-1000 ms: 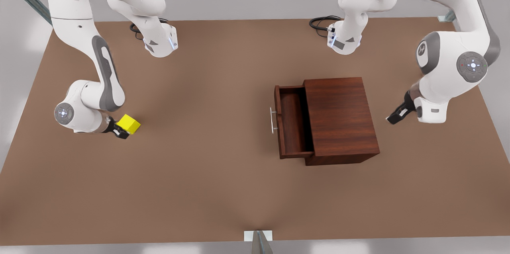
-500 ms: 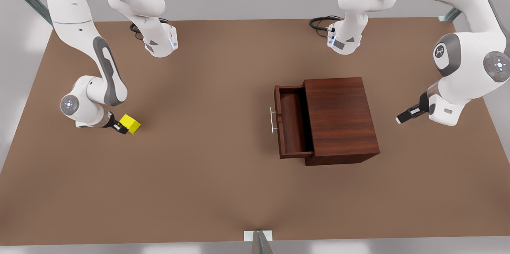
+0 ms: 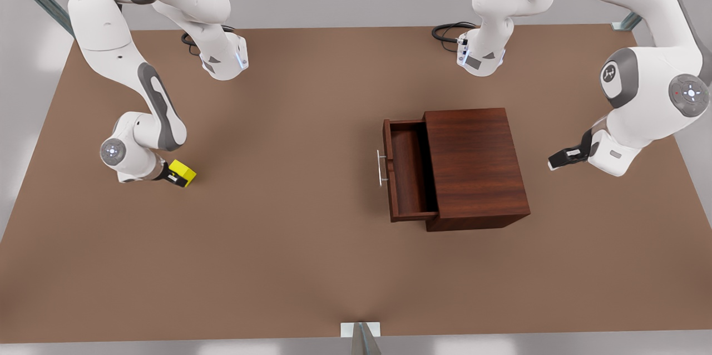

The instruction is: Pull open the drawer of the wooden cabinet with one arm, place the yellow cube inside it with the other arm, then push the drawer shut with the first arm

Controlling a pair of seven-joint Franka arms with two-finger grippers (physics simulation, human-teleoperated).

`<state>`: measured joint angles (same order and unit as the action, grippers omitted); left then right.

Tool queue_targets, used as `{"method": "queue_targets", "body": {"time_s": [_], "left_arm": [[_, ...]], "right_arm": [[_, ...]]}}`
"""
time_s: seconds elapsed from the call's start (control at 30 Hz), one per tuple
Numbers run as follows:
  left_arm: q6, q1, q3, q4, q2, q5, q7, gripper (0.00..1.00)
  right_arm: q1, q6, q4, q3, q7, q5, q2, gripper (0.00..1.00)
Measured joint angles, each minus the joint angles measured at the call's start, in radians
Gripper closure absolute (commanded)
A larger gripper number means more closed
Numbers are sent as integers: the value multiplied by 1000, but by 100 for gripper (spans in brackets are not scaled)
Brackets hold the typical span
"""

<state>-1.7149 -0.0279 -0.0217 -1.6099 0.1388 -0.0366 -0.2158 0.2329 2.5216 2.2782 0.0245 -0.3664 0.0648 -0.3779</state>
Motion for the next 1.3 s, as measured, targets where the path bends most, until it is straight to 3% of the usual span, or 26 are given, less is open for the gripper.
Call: {"method": "queue_targets", "body": {"time_s": [0.27, 0.37, 0.53, 0.73, 0.9, 1.0, 1.3], "left_arm": [[5, 6, -1, 1, 2, 8, 39, 0], [6, 6, -1, 2, 4, 9, 50, 0], [7, 9, -1, 2, 4, 10, 65, 0], [7, 15, -1, 2, 5, 11, 78, 0], [7, 21, -1, 1, 7, 11, 86, 0], [8, 28, -1, 0, 9, 11, 89, 0], [10, 26, -1, 0, 9, 10, 98, 0]], "right_arm": [[0, 11, 20, 2, 14, 0, 8, 0], [0, 12, 20, 3, 17, -2, 9, 19], [-1, 13, 19, 6, 29, -10, 15, 38], [0, -32, -10, 21, 51, -33, 122, 43], [-13, -304, -371, 122, 35, -83, 153, 43], [-126, -492, -608, 142, -26, -92, 109, 44], [-466, -726, -870, 148, -341, -197, 9, 44]]}}
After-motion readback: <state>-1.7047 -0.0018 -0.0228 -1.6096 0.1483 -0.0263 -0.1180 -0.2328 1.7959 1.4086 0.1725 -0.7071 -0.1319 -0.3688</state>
